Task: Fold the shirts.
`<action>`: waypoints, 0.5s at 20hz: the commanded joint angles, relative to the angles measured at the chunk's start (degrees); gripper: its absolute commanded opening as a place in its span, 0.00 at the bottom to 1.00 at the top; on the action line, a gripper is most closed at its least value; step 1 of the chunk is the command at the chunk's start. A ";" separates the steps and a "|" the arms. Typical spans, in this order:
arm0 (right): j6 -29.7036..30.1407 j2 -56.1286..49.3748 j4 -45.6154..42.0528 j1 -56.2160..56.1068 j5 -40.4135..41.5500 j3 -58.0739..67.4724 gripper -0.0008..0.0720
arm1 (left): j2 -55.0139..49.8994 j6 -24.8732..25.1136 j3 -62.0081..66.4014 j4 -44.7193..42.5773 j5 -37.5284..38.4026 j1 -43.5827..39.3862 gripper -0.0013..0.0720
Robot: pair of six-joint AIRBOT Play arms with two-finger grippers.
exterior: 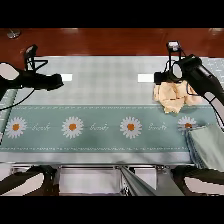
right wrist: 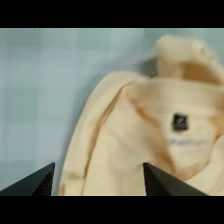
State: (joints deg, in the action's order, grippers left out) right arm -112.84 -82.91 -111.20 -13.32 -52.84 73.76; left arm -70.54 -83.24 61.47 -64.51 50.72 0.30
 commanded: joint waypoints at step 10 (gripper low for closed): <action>4.50 -10.80 17.46 23.98 -7.34 -0.02 0.87 | -5.81 0.02 0.00 -0.11 -8.79 -0.20 0.98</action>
State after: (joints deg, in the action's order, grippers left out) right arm -113.91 -89.89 -103.81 6.85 -53.49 73.76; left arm -74.35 -83.22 61.47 -64.55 36.67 0.27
